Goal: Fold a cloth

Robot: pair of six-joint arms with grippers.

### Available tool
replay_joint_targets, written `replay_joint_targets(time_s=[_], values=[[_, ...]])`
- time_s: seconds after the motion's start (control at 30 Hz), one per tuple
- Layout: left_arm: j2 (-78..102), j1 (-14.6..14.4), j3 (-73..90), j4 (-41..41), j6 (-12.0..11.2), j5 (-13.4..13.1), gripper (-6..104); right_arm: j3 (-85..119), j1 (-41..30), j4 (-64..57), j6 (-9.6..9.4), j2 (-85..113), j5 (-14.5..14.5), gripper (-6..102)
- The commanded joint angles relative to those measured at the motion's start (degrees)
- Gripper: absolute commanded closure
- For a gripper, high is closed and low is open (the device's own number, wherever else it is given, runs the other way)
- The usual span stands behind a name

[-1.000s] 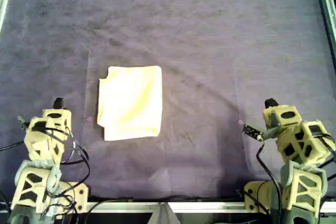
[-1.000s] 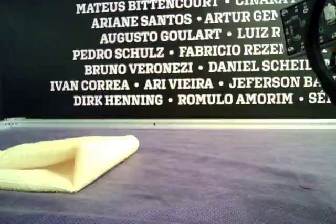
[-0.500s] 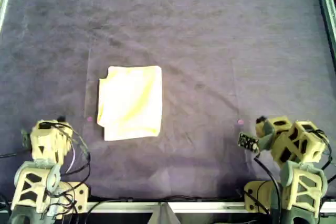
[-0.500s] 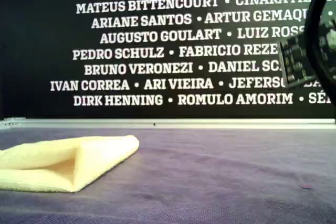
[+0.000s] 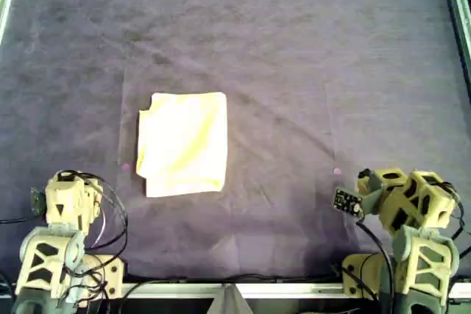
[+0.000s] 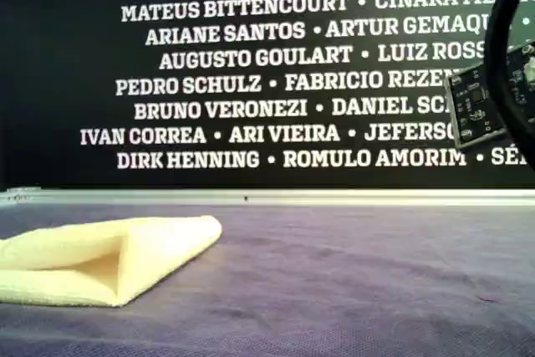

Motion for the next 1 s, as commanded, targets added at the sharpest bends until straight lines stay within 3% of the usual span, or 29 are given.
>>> replay_joint_targets(time_s=[0.0, 0.13, 0.2, 0.37, 0.97], values=[[0.4, 0.5, -1.1, 0.1, -0.2, 0.0, 71, 0.7, 0.3, 1.0, -0.26, 2.7, 0.2, 90], [0.4, 0.5, -1.1, 0.1, -0.2, 0.1, 95, 0.7, -0.1, 1.0, -0.26, 2.6, 0.2, 90], [0.4, 0.5, -1.1, 0.1, -0.2, 0.1, 101, 0.7, -0.5, 1.0, -0.26, 2.6, 0.2, 90], [-0.2, 0.6, -1.1, 0.1, 0.6, -0.4, 97, 0.7, 0.0, 1.0, -0.26, 2.5, 0.1, 90], [-0.3, 1.1, -1.1, 0.1, 0.7, -0.7, 97, 0.7, 0.0, 1.0, -0.18, 2.5, 0.1, 90]])
